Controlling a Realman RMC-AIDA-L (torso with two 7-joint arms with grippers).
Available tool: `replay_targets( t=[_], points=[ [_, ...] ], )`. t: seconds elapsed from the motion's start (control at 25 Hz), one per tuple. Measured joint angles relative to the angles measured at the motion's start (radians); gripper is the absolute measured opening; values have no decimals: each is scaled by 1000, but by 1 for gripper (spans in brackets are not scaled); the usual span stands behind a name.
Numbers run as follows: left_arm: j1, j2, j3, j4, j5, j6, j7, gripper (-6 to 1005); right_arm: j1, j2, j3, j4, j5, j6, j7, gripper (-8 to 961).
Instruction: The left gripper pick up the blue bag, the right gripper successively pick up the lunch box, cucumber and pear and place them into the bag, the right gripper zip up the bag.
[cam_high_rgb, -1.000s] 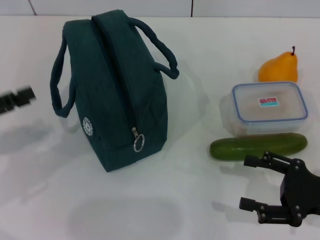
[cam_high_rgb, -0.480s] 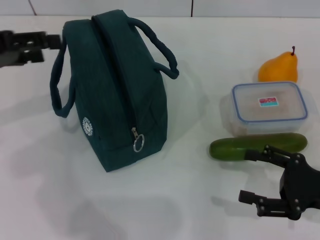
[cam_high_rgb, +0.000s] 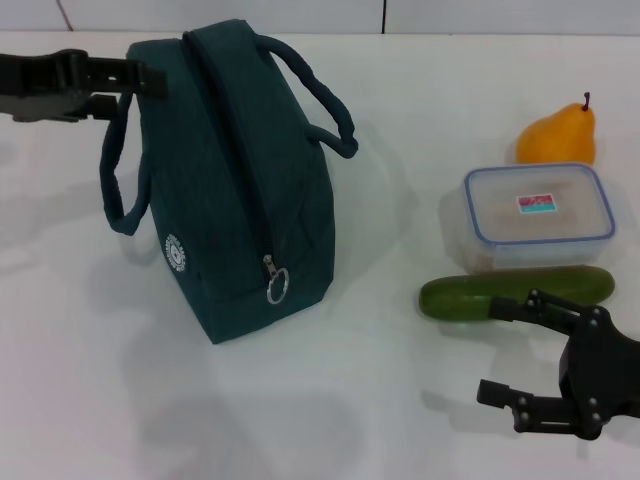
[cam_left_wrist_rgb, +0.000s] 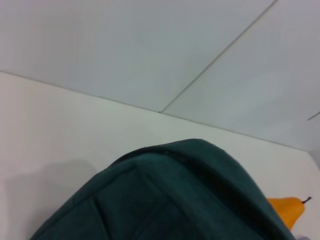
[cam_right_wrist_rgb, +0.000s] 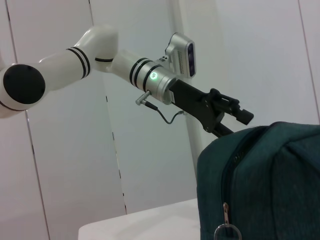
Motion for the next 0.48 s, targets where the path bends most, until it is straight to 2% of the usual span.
replay_targets(
  t=[0.24, 0.48],
  points=[
    [-7, -5, 20, -6, 61, -17, -4, 857, 0, 0, 1, 1, 0, 0, -1, 855],
    [-16, -1, 98, -30, 67, -41, -23, 858, -1, 0, 0, 7, 0, 0, -2, 855]
  ],
)
